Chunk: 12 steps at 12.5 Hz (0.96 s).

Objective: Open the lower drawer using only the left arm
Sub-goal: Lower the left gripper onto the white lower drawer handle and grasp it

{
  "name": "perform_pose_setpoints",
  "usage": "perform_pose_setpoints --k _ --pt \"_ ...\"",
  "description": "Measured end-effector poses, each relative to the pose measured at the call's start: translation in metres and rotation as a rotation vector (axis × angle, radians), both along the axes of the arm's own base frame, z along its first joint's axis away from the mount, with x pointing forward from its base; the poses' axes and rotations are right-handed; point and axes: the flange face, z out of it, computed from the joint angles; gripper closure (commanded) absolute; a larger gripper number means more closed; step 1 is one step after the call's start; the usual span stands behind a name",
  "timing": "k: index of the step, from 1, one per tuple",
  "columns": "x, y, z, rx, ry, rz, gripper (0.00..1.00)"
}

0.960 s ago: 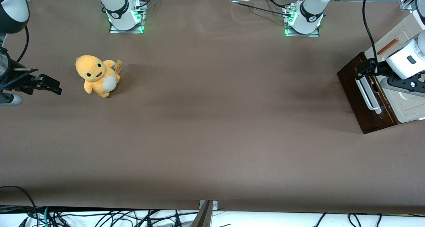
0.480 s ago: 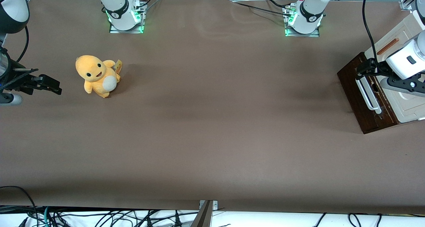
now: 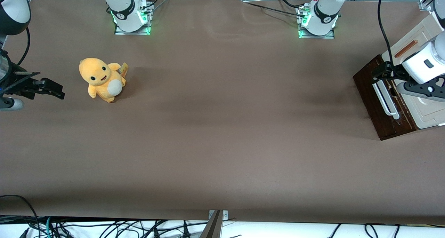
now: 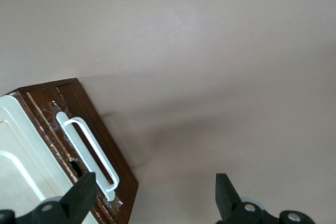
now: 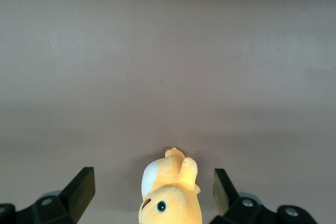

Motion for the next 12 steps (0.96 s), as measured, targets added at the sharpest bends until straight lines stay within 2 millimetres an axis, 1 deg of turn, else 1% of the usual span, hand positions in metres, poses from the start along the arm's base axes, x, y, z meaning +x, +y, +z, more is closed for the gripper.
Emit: perform_pose_setpoints --k 3,5,6,9,11,12 --pt "0.002 -0.007 -0.008 0.006 0.017 0.036 0.00" --pt "0.006 -0.008 -0.026 0.013 0.051 0.067 0.00" --pt "0.010 -0.008 -0.040 0.017 0.076 0.074 0.00" --pt "0.022 -0.010 -0.091 0.040 0.159 0.119 0.00" --pt "0.029 -0.012 -0.123 0.127 0.200 0.131 0.00" --pt "0.031 -0.017 -0.139 0.198 0.215 0.133 0.00"
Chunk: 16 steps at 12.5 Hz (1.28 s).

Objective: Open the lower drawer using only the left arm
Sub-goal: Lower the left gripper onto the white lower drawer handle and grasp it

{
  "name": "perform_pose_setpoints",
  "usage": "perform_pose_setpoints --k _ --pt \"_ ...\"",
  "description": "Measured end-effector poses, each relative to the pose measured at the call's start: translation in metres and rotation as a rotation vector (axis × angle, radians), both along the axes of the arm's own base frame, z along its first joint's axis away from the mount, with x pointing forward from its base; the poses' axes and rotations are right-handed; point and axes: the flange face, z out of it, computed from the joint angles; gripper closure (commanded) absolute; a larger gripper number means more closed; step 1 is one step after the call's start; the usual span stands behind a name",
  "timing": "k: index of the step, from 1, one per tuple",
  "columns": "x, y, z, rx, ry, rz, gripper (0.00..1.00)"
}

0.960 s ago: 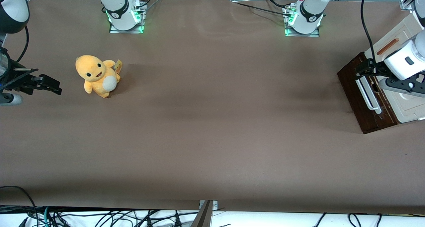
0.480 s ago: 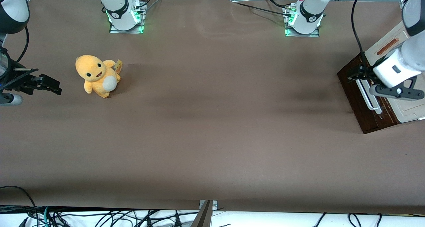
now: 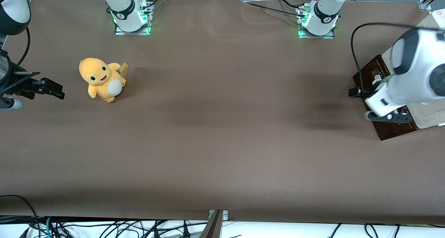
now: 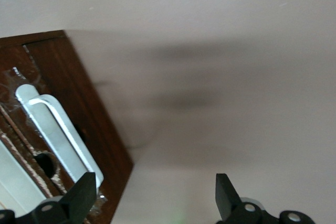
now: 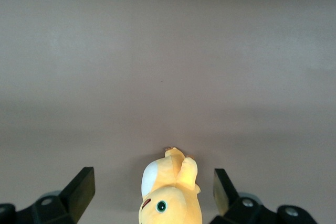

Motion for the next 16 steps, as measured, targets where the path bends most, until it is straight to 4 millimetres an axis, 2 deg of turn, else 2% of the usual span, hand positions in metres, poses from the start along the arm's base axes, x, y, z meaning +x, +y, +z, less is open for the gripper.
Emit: perform_pose_setpoints --k 2,4,7,10,13,14,16 --pt "0.005 -0.017 -0.042 0.195 0.021 0.025 0.00" --pt "0.002 -0.027 -0.096 0.392 0.031 0.062 0.00" --pt "-0.004 -0.006 -0.153 0.628 0.005 0.136 0.00" --pt "-0.008 0.010 -0.188 0.786 -0.025 0.126 0.00" --pt "-0.015 0.027 -0.206 0.878 -0.015 0.090 0.00" --pt "-0.017 0.033 -0.211 0.890 -0.008 0.084 0.06" --pt "-0.019 0.040 -0.216 0.907 -0.002 0.075 0.43"
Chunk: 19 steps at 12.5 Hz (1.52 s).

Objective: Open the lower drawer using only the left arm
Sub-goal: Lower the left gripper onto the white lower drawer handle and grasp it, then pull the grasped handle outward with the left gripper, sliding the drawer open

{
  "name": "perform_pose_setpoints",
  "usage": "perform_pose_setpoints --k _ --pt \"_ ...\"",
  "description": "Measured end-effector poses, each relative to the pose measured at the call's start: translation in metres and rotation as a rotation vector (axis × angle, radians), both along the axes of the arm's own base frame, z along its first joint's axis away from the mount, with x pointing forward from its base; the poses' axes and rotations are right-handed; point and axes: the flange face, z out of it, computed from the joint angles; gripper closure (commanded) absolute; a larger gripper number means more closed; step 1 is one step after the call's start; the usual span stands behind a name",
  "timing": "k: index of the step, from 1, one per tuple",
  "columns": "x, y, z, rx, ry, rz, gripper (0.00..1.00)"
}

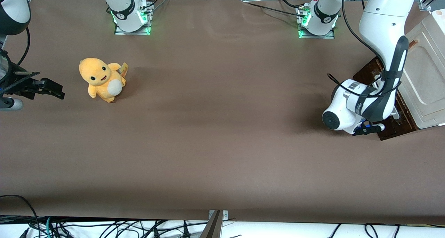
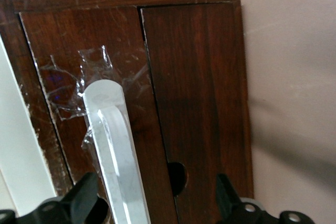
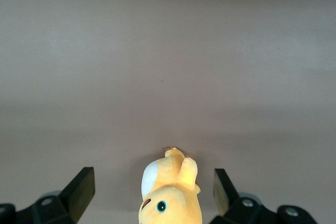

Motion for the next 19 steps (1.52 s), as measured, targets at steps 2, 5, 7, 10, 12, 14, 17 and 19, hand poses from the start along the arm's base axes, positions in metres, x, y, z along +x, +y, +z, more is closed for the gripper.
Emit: perform_pose_setpoints --k 2,5,7,10,12,14,17,19 --pt "-0.001 0.003 -0.001 0.018 0.016 -0.003 0.66" --pt "-0.004 0.005 0.000 0.027 0.057 -0.006 0.82" --pt "-0.003 0.008 0.003 0.045 0.080 -0.016 0.87" --pt "-0.003 0.009 0.004 0.051 0.071 -0.008 0.93" --pt "-0.003 0.007 0.004 0.050 0.070 -0.010 0.93" --pt "-0.002 0.000 0.005 0.047 0.071 -0.016 0.93" --pt "0.000 -0.013 0.007 0.033 0.066 -0.025 0.93" --pt "0.004 -0.027 0.012 0.006 0.053 -0.025 0.92"
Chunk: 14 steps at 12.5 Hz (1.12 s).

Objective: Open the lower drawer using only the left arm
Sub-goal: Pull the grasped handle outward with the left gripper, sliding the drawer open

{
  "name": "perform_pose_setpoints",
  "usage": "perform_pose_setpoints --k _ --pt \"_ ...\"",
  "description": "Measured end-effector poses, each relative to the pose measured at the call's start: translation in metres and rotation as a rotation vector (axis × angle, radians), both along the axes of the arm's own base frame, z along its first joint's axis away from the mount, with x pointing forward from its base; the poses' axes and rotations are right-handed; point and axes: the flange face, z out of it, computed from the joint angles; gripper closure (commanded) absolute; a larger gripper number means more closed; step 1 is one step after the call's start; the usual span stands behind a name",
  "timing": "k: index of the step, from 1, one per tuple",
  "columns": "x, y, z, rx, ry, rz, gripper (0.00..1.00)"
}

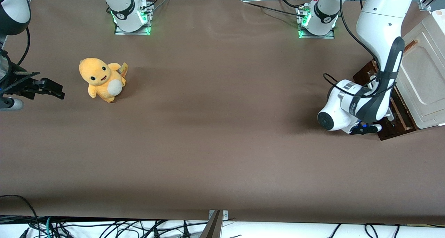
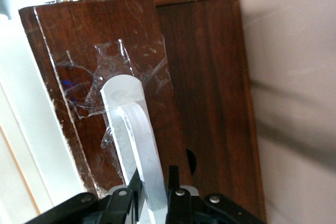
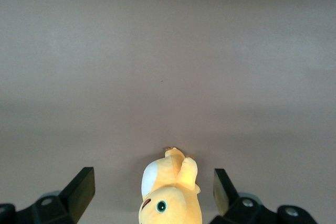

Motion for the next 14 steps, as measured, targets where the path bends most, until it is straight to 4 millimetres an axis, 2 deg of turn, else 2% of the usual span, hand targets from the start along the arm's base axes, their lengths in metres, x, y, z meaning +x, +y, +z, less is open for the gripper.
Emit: perform_pose_setpoints --k 4,5,6,7,11,14 --pt "0.002 -0.034 0.005 -0.038 -0.007 -0.019 0.91" --pt "0.004 -0.040 0.006 -0.047 -0.009 -0.016 0.86" --pt "0.006 -0.044 0.007 -0.060 -0.012 -0.010 0.52" --pt "0.007 -0.047 0.007 -0.067 -0.013 -0.007 0.01" --pt "0.010 -0.051 0.009 -0.084 0.008 -0.023 0.00" --pt "0.023 -0.058 0.025 -0.112 -0.031 -0.021 0.00"
